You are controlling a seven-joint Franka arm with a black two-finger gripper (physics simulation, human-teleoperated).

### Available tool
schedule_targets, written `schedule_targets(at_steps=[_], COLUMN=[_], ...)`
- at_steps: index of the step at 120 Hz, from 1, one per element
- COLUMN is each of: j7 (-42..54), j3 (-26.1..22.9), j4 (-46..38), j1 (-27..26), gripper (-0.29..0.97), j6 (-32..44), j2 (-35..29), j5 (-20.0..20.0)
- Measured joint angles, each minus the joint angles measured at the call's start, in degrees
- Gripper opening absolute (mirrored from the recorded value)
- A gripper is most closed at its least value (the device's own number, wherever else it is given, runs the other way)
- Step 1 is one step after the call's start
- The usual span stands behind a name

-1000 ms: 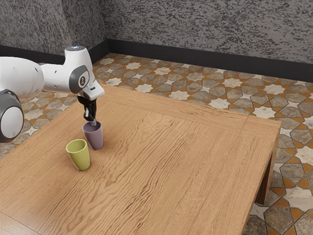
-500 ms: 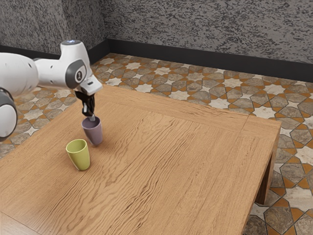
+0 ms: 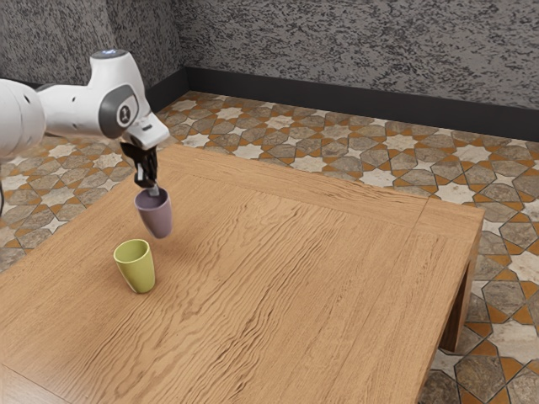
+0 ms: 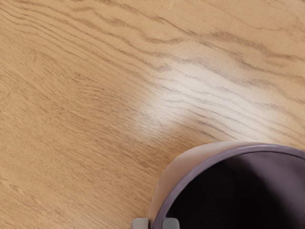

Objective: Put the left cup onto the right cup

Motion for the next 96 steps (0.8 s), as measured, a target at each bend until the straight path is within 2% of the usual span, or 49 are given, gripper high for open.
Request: schedule_targets(at_steps=[96], j7=[-4.50], j3=[0.01], j4=[-7.98], j1=[-2.12], gripper=[-0.11], j6=[-3.80], j2=[-10.08], j5=[0.88])
